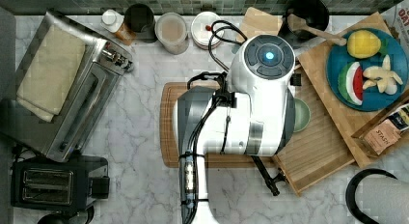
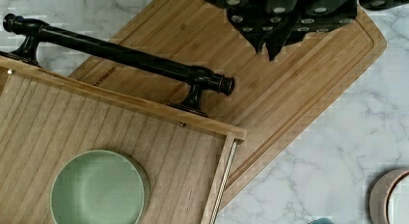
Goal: Close the drawer.
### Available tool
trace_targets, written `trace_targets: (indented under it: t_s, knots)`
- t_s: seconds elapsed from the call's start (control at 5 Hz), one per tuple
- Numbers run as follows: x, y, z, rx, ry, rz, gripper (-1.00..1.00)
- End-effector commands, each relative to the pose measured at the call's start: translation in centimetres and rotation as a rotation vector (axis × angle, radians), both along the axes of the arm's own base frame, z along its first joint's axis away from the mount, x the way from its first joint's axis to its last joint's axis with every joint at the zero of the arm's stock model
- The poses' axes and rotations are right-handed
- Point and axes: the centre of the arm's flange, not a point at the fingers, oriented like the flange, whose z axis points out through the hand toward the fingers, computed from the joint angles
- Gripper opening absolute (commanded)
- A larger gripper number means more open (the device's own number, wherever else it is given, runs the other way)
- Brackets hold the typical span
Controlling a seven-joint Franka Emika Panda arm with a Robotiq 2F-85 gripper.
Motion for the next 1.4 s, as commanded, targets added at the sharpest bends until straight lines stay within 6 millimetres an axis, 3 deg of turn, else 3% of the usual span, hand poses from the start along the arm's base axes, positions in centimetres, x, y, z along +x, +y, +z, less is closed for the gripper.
trace_targets:
  t_s: [0.2, 0.4, 0.6, 1.0, 1.4]
  knots:
    - [-0.2, -0.1, -0.4, 0.005, 0.009, -0.004, -1.0]
    - [-1.6, -1.4, -1.0, 0.075, -0.011, 0.065, -1.0]
    - [-4.2, 0.3, -1.6, 0.105, -0.118, 0.337, -1.0]
    - [-5.5, 6.2, -2.4, 0.122, -0.163, 0.406, -1.0]
    - [-9.3, 6.6, -6.0, 0.113, -0.185, 0.65, -1.0]
